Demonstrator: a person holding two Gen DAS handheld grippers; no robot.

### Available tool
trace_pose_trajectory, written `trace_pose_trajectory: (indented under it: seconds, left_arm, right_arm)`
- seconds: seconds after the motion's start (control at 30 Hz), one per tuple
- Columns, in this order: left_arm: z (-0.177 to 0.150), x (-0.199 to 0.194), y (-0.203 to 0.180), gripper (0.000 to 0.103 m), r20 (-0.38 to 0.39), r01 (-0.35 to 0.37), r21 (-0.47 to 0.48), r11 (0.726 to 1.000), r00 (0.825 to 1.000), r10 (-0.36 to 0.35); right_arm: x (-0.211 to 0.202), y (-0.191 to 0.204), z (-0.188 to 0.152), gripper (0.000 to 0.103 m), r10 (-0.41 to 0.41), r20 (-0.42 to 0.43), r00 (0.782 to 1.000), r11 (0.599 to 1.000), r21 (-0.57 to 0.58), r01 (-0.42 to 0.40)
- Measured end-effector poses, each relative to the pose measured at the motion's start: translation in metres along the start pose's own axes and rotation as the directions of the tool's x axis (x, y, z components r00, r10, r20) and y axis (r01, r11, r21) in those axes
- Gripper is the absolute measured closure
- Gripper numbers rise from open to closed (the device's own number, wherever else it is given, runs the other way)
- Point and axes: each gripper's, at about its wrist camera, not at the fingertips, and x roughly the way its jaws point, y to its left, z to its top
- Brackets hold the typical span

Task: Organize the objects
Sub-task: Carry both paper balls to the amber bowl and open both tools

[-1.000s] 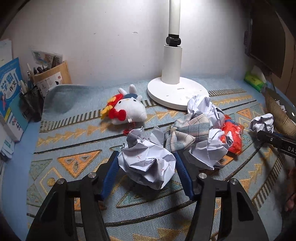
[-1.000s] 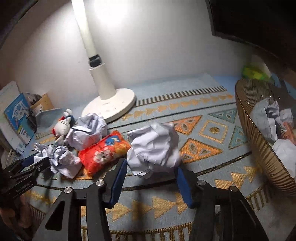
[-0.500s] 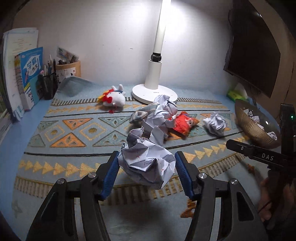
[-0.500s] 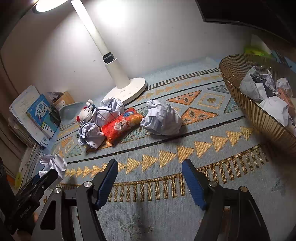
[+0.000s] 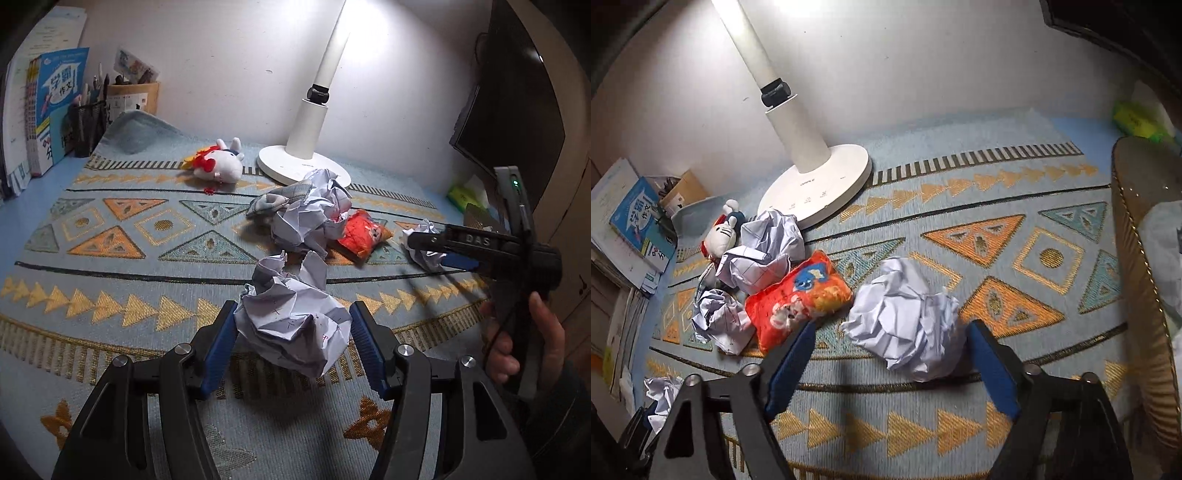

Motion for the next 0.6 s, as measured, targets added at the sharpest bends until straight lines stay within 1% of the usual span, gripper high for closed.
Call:
trace_pose_trajectory:
  seconds: [0.07,0.17,0.27,0.33,0.37,0.4,0.43,0.47,0.5,0.6]
  left_arm:
    - [0.000,0.001,-0.005,0.043,-0.002,-0.007,0.028,1.000,1.000,0.007]
    - [0.000,0.002,-0.008,0.043,-0.009,-0.016,0.048,0.999,1.000,0.016]
    - [0.000,0.002,-0.006,0.043,-0.011,-0.019,0.038,0.999,1.000,0.020]
    - [0.000,0.001,-0.005,0.043,-0.010,-0.023,0.030,0.999,1.000,0.024]
    - [0.000,0.001,-0.005,0.043,-0.007,-0.026,0.029,0.999,1.000,0.027]
    - [0.000,0.000,-0.005,0.043,-0.005,-0.029,0.031,0.999,1.000,0.029]
    - [0.000,0.000,-0.005,0.043,-0.003,-0.033,0.033,0.999,0.999,0.033]
    - [0.000,0.000,-0.006,0.043,0.000,-0.037,0.037,0.999,0.999,0.037]
    - [0.000,0.000,-0.007,0.043,-0.002,-0.039,0.043,0.998,0.999,0.039]
    - [-0.001,0.000,-0.007,0.043,-0.006,-0.049,0.046,0.998,0.999,0.050]
  right_arm:
    - [-0.009,0.003,-0.004,0.045,-0.002,0.022,1.000,1.000,-0.024,0.002]
    - [-0.033,0.015,-0.021,0.045,0.052,0.049,0.997,0.996,-0.071,-0.049]
    - [-0.056,0.022,-0.052,0.044,0.111,0.054,0.992,0.990,-0.088,-0.106]
    - [-0.061,0.027,-0.073,0.044,0.148,0.057,0.987,0.985,-0.098,-0.142]
    - [-0.061,0.030,-0.083,0.044,0.147,0.063,0.987,0.984,-0.113,-0.139]
    - [-0.060,0.036,-0.087,0.044,0.109,0.065,0.992,0.986,-0.136,-0.099]
    - [-0.065,0.042,-0.088,0.044,0.083,0.090,0.992,0.985,-0.161,-0.068]
    - [-0.069,0.044,-0.089,0.043,0.092,0.124,0.988,0.982,-0.174,-0.069]
    - [-0.071,0.045,-0.091,0.043,0.097,0.140,0.985,0.981,-0.179,-0.071]
    - [-0.060,0.047,-0.090,0.042,0.028,0.117,0.993,0.984,-0.180,-0.006]
